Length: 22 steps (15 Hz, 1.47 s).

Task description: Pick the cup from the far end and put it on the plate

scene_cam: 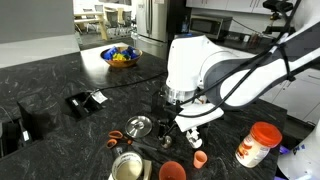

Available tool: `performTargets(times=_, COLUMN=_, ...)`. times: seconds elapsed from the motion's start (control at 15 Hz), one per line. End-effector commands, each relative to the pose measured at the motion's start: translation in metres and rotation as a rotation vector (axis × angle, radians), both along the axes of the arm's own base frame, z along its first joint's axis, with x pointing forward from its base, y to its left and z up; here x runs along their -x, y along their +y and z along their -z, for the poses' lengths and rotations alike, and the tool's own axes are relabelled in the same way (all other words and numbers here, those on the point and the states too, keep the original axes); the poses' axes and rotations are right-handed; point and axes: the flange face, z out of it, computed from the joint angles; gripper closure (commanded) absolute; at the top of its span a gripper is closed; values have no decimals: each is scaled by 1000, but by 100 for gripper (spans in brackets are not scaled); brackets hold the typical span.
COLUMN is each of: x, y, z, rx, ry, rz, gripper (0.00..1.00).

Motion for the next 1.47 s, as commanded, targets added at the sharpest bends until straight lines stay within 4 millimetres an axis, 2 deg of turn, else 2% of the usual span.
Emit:
performTargets(times=0.0, x=-5, y=1, z=14, rx=-35, ry=18, rz=-2, gripper=0)
performTargets(times=0.47, x=-16, y=-5, z=41, rx=-9, ry=33, rz=25, gripper=0)
performTargets(times=1.07, x=-26, y=2, z=52, rx=27, ry=30, rz=-9, gripper=0)
performTargets(times=1.4, x=-38, y=-4, z=58, rx=72, ry=10, rz=-19, gripper=0)
